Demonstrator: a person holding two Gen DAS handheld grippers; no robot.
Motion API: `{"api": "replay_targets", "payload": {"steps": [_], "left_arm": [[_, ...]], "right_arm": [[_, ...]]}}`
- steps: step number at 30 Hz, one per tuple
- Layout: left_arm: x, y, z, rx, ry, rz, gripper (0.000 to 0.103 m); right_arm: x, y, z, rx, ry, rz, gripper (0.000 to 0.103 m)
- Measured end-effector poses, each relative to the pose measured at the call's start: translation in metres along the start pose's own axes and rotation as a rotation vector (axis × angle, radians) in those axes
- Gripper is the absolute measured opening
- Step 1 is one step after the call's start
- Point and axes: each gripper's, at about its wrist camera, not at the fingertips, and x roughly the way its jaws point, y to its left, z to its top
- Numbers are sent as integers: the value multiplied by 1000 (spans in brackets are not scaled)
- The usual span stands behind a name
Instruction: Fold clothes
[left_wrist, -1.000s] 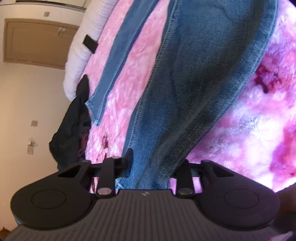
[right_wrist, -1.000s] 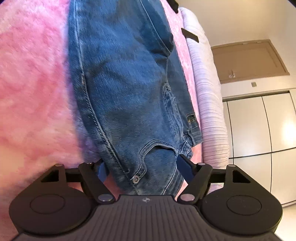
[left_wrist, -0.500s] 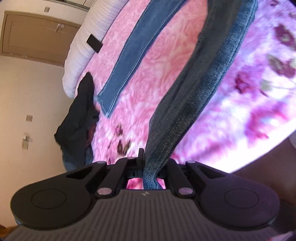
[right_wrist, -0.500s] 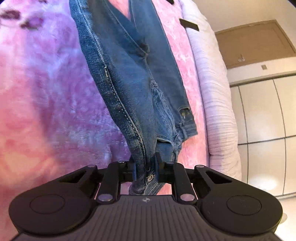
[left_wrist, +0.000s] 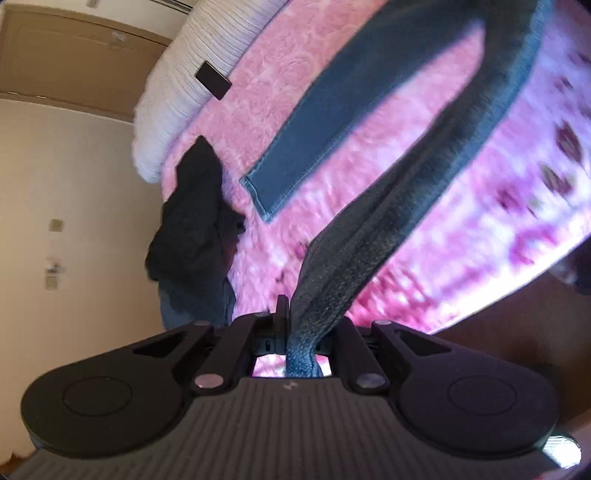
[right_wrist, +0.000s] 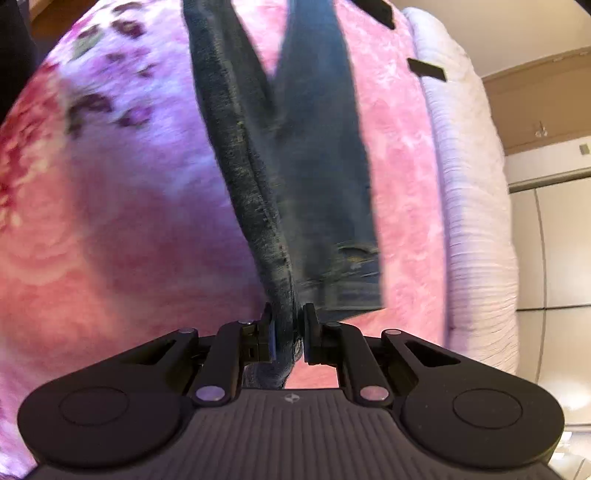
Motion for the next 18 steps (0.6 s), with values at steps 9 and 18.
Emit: {"api": "replay_targets", "payload": {"steps": [9, 18], "left_arm": [[151, 131, 125, 173, -24, -266, 3], [321, 144, 222, 345, 1, -494, 4]], "right_arm": [[82, -103, 40, -35, 95, 18, 13], [203, -149, 69, 117, 284, 92, 16]]}}
